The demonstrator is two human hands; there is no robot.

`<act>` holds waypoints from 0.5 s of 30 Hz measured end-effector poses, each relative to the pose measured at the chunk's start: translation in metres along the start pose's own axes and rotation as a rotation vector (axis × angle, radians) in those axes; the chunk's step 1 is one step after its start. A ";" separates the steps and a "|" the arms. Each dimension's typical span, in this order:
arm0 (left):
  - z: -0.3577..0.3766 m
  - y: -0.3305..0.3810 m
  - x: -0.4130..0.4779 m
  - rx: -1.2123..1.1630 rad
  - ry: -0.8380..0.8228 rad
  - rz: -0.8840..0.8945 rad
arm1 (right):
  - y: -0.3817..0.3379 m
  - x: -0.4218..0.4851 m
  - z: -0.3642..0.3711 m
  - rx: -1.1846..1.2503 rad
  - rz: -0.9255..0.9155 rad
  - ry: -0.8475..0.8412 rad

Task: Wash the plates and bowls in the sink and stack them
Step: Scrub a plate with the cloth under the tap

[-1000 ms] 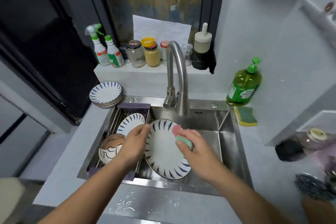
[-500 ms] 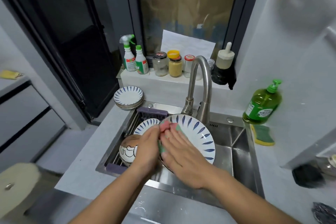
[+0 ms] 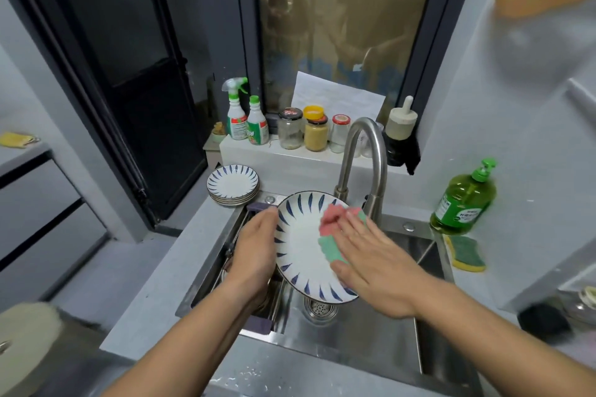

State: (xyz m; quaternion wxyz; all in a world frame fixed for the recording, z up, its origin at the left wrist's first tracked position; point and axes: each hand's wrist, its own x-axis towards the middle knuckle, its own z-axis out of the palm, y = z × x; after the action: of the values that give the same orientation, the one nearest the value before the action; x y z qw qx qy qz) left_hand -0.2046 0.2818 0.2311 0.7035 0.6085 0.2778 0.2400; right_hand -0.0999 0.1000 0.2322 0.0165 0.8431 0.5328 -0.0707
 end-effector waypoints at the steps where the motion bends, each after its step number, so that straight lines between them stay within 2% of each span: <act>1: 0.000 0.001 0.002 0.003 -0.004 0.001 | -0.009 -0.009 0.004 0.032 0.011 -0.020; 4: 0.002 -0.005 0.003 -0.013 -0.026 -0.018 | -0.036 -0.017 0.005 0.215 0.024 -0.054; 7: 0.011 -0.016 0.001 0.038 -0.099 0.010 | -0.041 0.009 -0.003 0.348 0.045 0.043; 9: 0.018 -0.015 0.002 -0.003 -0.105 -0.005 | -0.044 0.022 -0.010 0.337 0.045 0.068; 15: 0.016 0.002 0.021 -0.164 -0.001 -0.149 | -0.059 -0.005 -0.033 0.157 -0.228 -0.044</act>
State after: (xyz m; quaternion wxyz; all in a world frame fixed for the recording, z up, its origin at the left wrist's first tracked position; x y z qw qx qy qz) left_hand -0.1779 0.2849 0.2328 0.7669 0.5268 0.3014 0.2085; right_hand -0.1515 0.1244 0.2682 -0.0460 0.7741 0.6174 -0.1322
